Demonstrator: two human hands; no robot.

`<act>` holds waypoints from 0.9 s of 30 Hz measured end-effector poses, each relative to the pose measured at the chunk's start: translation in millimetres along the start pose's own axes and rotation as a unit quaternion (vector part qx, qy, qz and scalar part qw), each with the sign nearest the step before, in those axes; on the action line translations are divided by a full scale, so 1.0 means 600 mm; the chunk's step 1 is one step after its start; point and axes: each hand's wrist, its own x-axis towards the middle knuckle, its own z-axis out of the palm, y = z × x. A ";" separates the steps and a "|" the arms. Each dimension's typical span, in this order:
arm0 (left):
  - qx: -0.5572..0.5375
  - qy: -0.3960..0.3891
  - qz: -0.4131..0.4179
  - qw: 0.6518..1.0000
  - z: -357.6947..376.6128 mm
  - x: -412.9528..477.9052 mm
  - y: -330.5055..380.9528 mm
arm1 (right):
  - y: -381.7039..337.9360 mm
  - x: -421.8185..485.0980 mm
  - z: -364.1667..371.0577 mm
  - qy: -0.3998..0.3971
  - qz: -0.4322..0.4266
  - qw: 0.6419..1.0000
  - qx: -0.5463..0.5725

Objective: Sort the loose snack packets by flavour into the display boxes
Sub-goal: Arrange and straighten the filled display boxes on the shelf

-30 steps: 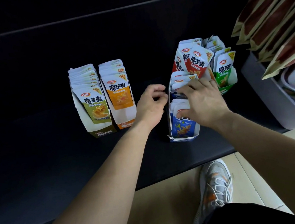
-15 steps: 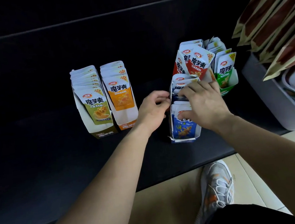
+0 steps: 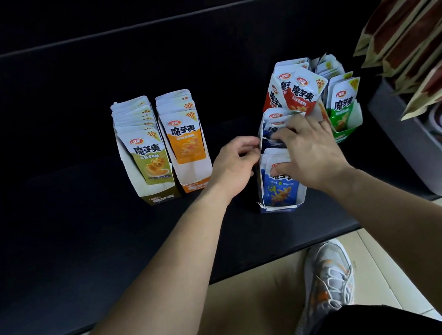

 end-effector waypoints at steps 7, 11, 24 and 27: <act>0.000 -0.003 -0.003 1.000 0.000 -0.001 0.003 | -0.005 -0.003 -0.001 -0.006 0.014 1.000 -0.006; -0.001 -0.009 -0.004 1.000 -0.002 -0.002 0.002 | -0.005 0.001 0.003 0.023 0.004 1.000 0.014; -0.001 -0.018 -0.002 1.000 -0.004 -0.004 0.002 | -0.009 -0.014 0.008 0.097 -0.028 0.990 -0.102; -0.004 -0.017 -0.005 1.000 -0.004 -0.004 0.000 | -0.007 -0.002 0.006 0.077 -0.046 0.991 -0.096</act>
